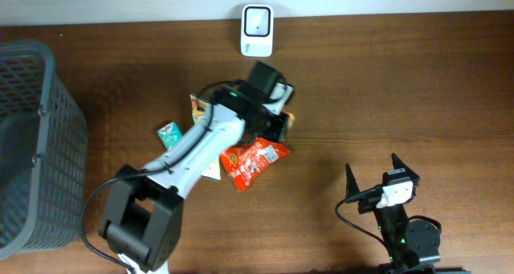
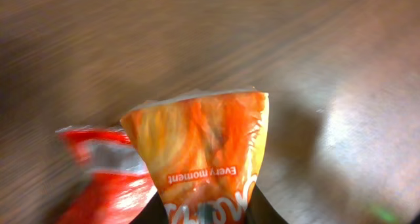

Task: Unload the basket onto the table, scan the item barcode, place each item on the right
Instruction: 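Carry the orange tissue pack right and drop it near the right arm, then raise the left arm aside and reach the right gripper to the orange pack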

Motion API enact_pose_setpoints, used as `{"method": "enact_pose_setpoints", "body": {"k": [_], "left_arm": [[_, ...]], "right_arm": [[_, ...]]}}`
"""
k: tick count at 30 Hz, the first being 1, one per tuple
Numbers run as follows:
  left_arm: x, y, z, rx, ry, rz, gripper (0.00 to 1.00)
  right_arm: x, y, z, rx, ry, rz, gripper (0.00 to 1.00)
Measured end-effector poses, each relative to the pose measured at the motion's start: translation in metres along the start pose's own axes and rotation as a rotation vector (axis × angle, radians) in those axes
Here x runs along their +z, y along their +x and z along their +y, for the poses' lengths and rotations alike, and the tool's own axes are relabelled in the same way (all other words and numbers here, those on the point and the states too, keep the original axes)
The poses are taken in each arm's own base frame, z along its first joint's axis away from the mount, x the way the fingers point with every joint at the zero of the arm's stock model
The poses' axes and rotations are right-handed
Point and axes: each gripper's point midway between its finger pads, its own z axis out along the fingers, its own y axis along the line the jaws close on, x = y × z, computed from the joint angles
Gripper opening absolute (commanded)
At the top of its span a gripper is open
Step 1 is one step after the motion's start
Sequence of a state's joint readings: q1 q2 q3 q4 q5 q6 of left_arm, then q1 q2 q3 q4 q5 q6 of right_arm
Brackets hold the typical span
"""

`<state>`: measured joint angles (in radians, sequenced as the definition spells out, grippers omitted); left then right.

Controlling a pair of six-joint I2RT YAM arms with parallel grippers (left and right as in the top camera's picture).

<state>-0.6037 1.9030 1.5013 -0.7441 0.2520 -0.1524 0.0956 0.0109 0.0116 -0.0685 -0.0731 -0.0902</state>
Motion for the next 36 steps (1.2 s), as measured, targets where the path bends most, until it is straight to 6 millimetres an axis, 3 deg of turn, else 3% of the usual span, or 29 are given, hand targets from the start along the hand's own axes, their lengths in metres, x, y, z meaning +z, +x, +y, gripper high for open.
{"method": "enact_pose_setpoints", "body": {"k": [4,6,10,14,18,20,22,25,27,29,32,36], "left_arm": [[0.011,0.005,-0.033,0.080,0.033,0.007,0.77],[0.018,0.010,-0.041,0.096,0.040,0.025,0.88],[0.022,0.011,-0.034,0.085,0.029,0.036,0.96],[0.008,0.000,-0.007,0.025,-0.001,0.026,0.99],[-0.039,-0.041,0.038,-0.064,-0.052,-0.096,0.99],[-0.106,-0.075,0.079,-0.129,-0.106,-0.267,0.99],[-0.141,-0.083,0.098,-0.160,-0.132,-0.347,0.99],[-0.201,-0.085,0.149,-0.250,-0.217,-0.467,0.99],[-0.217,-0.078,0.180,-0.308,-0.264,-0.490,0.99],[-0.219,-0.069,0.195,-0.344,-0.283,-0.477,0.99],[-0.223,-0.065,0.206,-0.367,-0.296,-0.477,0.99],[-0.226,-0.061,0.213,-0.313,-0.326,-0.465,0.99]], "right_arm": [[0.000,0.000,0.000,0.000,0.000,0.000,0.99],[0.000,0.000,0.000,0.000,0.000,0.000,0.99],[0.000,0.000,0.000,0.000,0.000,0.000,0.99],[0.000,0.000,0.000,0.000,0.000,0.000,0.99],[0.000,-0.001,0.000,0.000,0.000,-0.003,0.99],[0.000,-0.002,0.000,0.000,0.001,-0.008,0.99],[0.000,-0.003,0.001,-0.001,-0.005,-0.013,0.99],[-0.001,-0.014,0.012,-0.006,-0.074,-0.061,0.99],[-0.002,-0.020,0.021,0.012,-0.127,-0.083,0.99],[-0.003,-0.018,0.026,0.037,-0.156,-0.071,0.99],[-0.004,-0.014,0.032,0.072,-0.195,-0.006,0.99],[-0.005,-0.026,0.035,0.110,-0.225,0.124,0.99]]}}
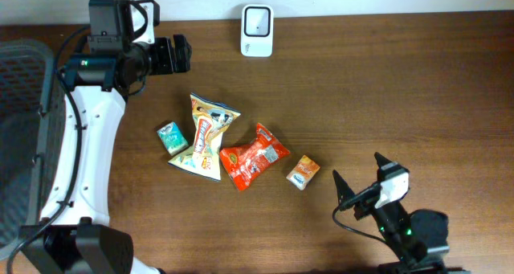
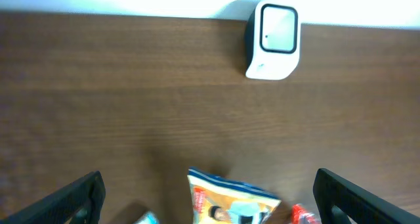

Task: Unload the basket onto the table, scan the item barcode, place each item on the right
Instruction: 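Raise the left arm aside and reach the right gripper to the orange pack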

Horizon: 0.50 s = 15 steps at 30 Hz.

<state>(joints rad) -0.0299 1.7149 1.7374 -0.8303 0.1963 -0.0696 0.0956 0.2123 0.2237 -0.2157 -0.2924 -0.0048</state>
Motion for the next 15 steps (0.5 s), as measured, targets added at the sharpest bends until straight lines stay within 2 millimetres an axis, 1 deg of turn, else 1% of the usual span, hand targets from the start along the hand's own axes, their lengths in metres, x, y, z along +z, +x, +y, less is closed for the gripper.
{"method": "enact_pose_setpoints", "body": {"k": [2,4,5,7,10,11,13,14,15], "left_arm": [[0.000,0.000,0.007,0.040,-0.035,-0.001,0.99],[-0.001,-0.001,0.017,0.064,-0.088,-0.002,0.99],[-0.001,-0.001,0.019,0.071,-0.104,-0.002,0.99],[-0.002,-0.001,0.026,0.083,-0.139,-0.002,0.99],[-0.003,-0.002,0.031,0.095,-0.169,-0.002,0.99],[-0.003,-0.001,0.031,0.096,-0.173,-0.001,0.99],[-0.003,-0.001,0.033,0.100,-0.180,-0.001,0.99],[-0.003,-0.001,0.033,0.100,-0.183,0.000,0.99],[-0.003,-0.002,0.033,0.100,-0.183,-0.001,0.99]], "right_arm": [[0.002,-0.011,0.002,0.028,-0.019,0.085,0.99],[0.009,-0.025,0.006,0.062,-0.054,0.184,0.99],[0.013,-0.029,0.008,0.082,-0.072,0.239,0.99],[0.025,-0.040,0.012,0.122,-0.118,0.347,0.99],[0.044,-0.051,0.017,0.200,-0.181,0.526,0.99],[0.054,-0.054,0.017,0.223,-0.197,0.568,0.99],[0.068,-0.052,0.018,0.279,-0.225,0.659,0.99],[0.073,-0.049,0.018,0.295,-0.234,0.688,0.95],[0.083,-0.042,0.017,0.315,-0.247,0.730,0.90]]}}
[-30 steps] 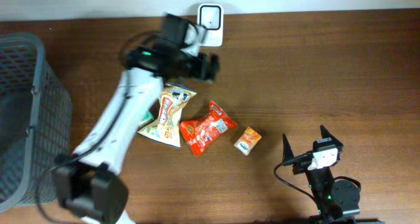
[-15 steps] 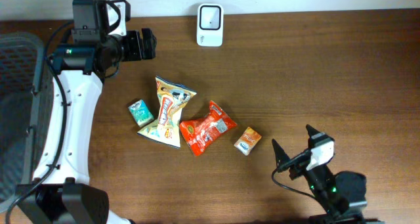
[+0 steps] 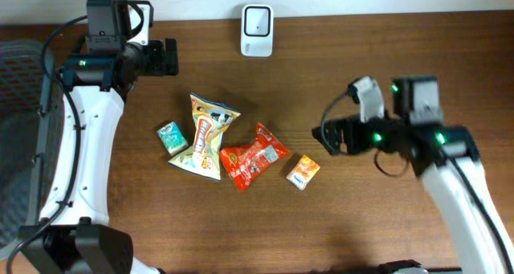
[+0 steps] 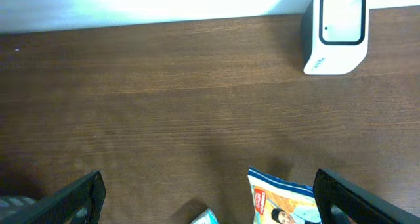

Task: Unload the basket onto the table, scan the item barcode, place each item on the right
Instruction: 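Raise the left arm aside and reach the right gripper to the orange pack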

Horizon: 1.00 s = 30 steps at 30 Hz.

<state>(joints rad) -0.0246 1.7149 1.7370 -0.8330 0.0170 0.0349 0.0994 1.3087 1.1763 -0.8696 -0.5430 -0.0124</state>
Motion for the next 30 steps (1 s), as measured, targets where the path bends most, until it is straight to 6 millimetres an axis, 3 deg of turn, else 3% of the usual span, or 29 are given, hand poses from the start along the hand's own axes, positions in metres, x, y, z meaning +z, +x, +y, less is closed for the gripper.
{"method": "enact_pose_setpoints", "body": {"k": [3,6,8,11,16,19,30], "left_arm": [[0.000,0.000,0.001,0.000,-0.003,0.000,0.99],[0.000,0.000,0.001,0.001,-0.006,0.000,0.99],[0.000,0.000,0.001,0.003,-0.007,0.000,0.99],[0.000,0.000,0.001,0.003,-0.007,0.000,0.99],[0.000,0.000,0.001,0.003,-0.007,0.000,0.99],[0.000,0.000,0.001,0.003,-0.007,0.000,0.99],[0.000,0.000,0.001,0.003,-0.007,0.000,0.99]], "right_arm": [[0.031,0.011,-0.012,0.020,-0.016,0.116,0.83],[0.068,0.044,-0.011,0.030,-0.023,0.301,0.73],[0.085,0.061,-0.004,-0.002,-0.026,0.384,0.68],[0.106,0.086,0.024,-0.097,-0.046,0.488,0.64],[0.116,0.112,0.064,-0.238,-0.088,0.565,0.60],[0.123,0.124,0.071,-0.296,-0.075,0.603,0.56],[0.152,0.159,0.034,-0.318,0.073,0.756,0.53]]}}
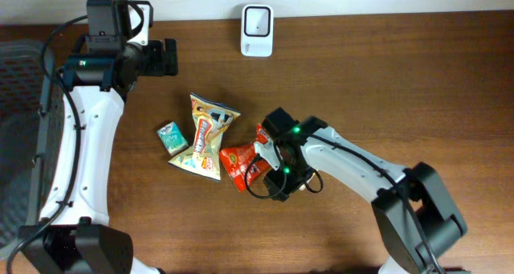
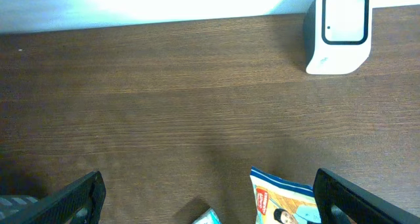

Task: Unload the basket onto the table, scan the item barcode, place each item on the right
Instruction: 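Raise the left arm aside and reach the right gripper to the orange pack, then grasp the orange tissue pack with the right gripper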

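Observation:
The white scanner (image 1: 257, 20) stands at the table's back edge and also shows in the left wrist view (image 2: 338, 30). My right gripper (image 1: 277, 177) is down at the right end of the red snack packet (image 1: 243, 161); its jaws are hidden under the wrist. The small orange packet is out of sight beneath it. My left gripper (image 1: 167, 57) hovers open and holding nothing at the back left, its fingertips (image 2: 75, 198) spread wide above the table.
A yellow and blue chip bag (image 1: 207, 133) and a small teal packet (image 1: 171, 135) lie left of the red packet. A dark mesh basket (image 1: 20, 145) fills the left edge. The right arm's link (image 1: 361, 169) stretches across from the front right.
My right arm was raised over the right half of the table; now its gripper is down at the spot where the orange packet lay beside the red packet. The left arm has barely moved.
My left gripper was shut on the orange packet in the middle while the right arm sat folded at the front right. Then the orange packet lay right of the red packet, with the left gripper open at the back left. The right arm then rose, and now covers that packet.

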Motion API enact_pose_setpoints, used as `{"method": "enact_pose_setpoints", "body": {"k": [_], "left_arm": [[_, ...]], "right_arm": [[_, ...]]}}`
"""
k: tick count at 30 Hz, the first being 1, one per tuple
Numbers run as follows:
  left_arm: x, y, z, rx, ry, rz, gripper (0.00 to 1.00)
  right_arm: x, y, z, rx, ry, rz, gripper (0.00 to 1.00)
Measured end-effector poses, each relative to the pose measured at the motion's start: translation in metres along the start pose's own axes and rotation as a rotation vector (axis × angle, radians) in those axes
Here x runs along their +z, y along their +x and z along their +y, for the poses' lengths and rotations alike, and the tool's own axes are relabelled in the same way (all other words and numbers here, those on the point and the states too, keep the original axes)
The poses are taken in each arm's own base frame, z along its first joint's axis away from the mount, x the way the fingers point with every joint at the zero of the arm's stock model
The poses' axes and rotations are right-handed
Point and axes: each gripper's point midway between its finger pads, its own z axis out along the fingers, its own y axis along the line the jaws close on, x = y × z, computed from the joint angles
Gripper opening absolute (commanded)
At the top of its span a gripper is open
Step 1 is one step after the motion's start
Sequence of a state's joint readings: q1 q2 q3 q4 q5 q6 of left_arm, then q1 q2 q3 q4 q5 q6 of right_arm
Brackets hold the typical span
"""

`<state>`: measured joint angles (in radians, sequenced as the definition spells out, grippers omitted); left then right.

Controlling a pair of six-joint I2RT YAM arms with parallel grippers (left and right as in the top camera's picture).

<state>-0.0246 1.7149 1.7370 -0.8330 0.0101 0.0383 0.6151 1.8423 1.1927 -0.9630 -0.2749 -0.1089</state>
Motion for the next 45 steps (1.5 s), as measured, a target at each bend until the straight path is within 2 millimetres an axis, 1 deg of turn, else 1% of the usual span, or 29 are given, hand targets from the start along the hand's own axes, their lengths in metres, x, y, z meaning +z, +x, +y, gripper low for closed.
{"method": "enact_pose_setpoints", "body": {"k": [3,7,8,9,12,13,15,16,17,18,20,24,28,29,31,33,35,38,40,41,45], "left_arm": [[0.000,0.000,0.000,0.000,0.000,0.000,0.99],[0.000,0.000,0.000,0.000,0.000,0.000,0.99],[0.000,0.000,0.000,0.000,0.000,0.000,0.99],[0.000,0.000,0.000,0.000,0.000,0.000,0.99],[0.000,0.000,0.000,0.000,0.000,0.000,0.99],[0.000,0.000,0.000,0.000,0.000,0.000,0.99],[0.000,0.000,0.000,0.000,0.000,0.000,0.99],[0.000,0.000,0.000,0.000,0.000,0.000,0.99],[0.000,0.000,0.000,0.000,0.000,0.000,0.99],[0.000,0.000,0.000,0.000,0.000,0.000,0.99],[0.000,0.000,0.000,0.000,0.000,0.000,0.99],[0.000,0.000,0.000,0.000,0.000,0.000,0.99],[0.000,0.000,0.000,0.000,0.000,0.000,0.99],[0.000,0.000,0.000,0.000,0.000,0.000,0.99],[0.000,0.000,0.000,0.000,0.000,0.000,0.99],[0.000,0.000,0.000,0.000,0.000,0.000,0.99],[0.000,0.000,0.000,0.000,0.000,0.000,0.99],[0.000,0.000,0.000,0.000,0.000,0.000,0.99],[0.000,0.000,0.000,0.000,0.000,0.000,0.99],[0.000,0.000,0.000,0.000,0.000,0.000,0.99],[0.000,0.000,0.000,0.000,0.000,0.000,0.99]], "right_arm": [[0.004,0.001,-0.013,0.034,0.059,0.013,0.53],[-0.004,0.000,-0.043,0.169,0.160,-0.006,0.53],[-0.010,-0.004,-0.058,0.237,0.193,-0.033,0.54],[-0.018,-0.009,-0.074,0.311,0.223,-0.066,0.57],[-0.044,-0.021,-0.126,0.552,0.291,-0.194,0.58],[-0.050,-0.022,-0.140,0.615,0.301,-0.227,0.59],[-0.058,-0.018,-0.161,0.717,0.315,-0.259,0.62],[-0.061,-0.011,-0.173,0.776,0.317,-0.265,0.63],[-0.063,-0.006,-0.180,0.808,0.314,-0.265,0.64],[-0.064,-0.004,-0.183,0.809,0.309,-0.264,0.64],[-0.064,-0.002,-0.184,0.751,0.253,-0.257,0.66],[-0.061,-0.005,-0.170,0.536,0.158,-0.236,0.66],[-0.060,-0.009,-0.160,0.295,0.125,-0.229,0.53],[-0.059,-0.009,-0.159,0.265,0.121,-0.222,0.48],[-0.053,-0.002,-0.154,0.206,0.104,-0.184,0.47],[-0.051,-0.001,-0.155,0.163,0.105,-0.170,0.45],[-0.050,-0.001,-0.155,0.121,0.111,-0.166,0.39],[-0.050,0.000,-0.157,0.062,0.125,-0.161,0.36],[-0.050,0.000,-0.160,0.041,0.141,-0.153,0.36],[-0.049,0.001,-0.163,0.037,0.147,-0.149,0.34],[-0.041,0.008,-0.176,0.054,0.139,-0.131,0.16]]}}
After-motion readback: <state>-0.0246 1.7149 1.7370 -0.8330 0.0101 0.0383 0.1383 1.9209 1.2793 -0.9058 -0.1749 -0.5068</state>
